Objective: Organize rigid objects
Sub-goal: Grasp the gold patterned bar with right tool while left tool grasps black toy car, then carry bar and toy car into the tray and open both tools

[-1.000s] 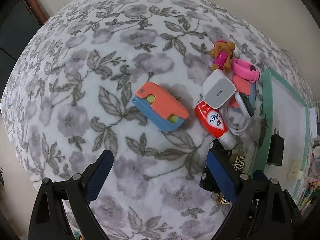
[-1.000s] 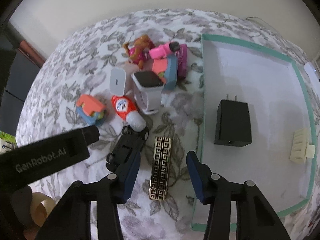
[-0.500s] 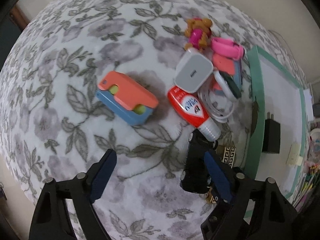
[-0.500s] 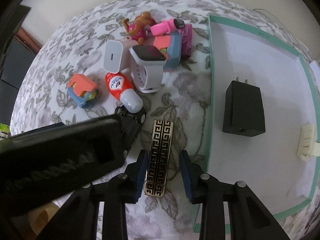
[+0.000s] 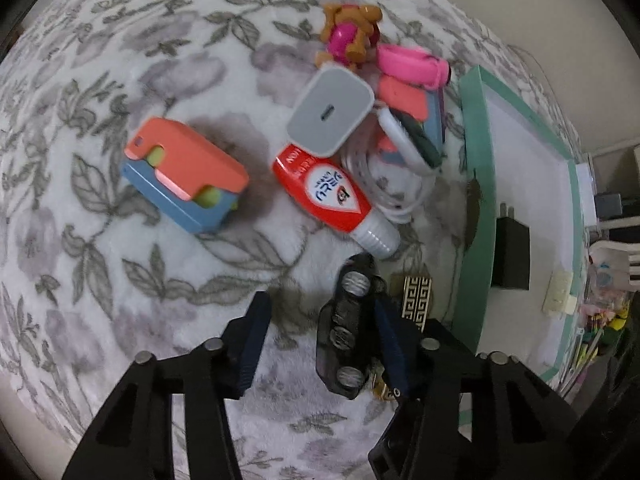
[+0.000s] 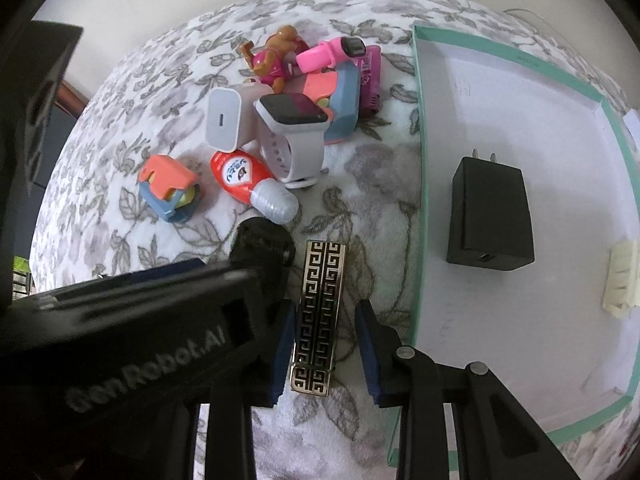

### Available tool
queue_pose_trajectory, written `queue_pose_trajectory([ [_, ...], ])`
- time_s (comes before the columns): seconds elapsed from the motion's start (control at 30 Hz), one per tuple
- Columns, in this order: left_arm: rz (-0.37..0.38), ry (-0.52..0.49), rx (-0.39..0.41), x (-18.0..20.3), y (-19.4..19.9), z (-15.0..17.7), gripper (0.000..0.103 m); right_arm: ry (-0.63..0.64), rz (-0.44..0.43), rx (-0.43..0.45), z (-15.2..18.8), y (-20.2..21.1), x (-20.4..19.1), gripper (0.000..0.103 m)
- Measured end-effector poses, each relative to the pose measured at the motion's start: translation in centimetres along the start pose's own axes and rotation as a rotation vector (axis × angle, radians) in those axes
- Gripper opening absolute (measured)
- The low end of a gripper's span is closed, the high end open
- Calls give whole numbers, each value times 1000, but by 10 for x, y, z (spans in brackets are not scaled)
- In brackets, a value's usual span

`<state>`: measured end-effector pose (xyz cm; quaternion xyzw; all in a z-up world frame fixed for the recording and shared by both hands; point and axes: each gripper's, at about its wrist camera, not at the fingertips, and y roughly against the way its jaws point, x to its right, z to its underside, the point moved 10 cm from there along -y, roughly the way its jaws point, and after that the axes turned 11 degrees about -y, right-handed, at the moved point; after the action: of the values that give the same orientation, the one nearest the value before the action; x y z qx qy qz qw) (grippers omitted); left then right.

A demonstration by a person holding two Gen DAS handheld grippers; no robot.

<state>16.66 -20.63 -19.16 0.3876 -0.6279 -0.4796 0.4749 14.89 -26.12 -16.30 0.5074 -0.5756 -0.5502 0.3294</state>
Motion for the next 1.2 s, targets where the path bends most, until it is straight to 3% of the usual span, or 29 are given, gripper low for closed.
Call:
queue_pose_trajectory([
  [0.3, 5, -9, -17, 9, -1, 8, 27, -9, -12, -1, 0, 1, 1, 30],
  [0.77, -16, 0, -17, -6, -8, 14, 29, 18, 0, 18, 4, -2, -3, 29],
  [0.9, -21, -2, -29, -7, -9, 15, 28, 17, -3, 19, 4, -1, -2, 25],
  [1.07, -88, -17, -10, -9, 10, 10, 28, -17, -43, -2, 2, 2, -1, 22],
  [1.2, -77, 11, 37, -14, 30, 3, 28, -48, -83, -2, -3, 12, -1, 22],
])
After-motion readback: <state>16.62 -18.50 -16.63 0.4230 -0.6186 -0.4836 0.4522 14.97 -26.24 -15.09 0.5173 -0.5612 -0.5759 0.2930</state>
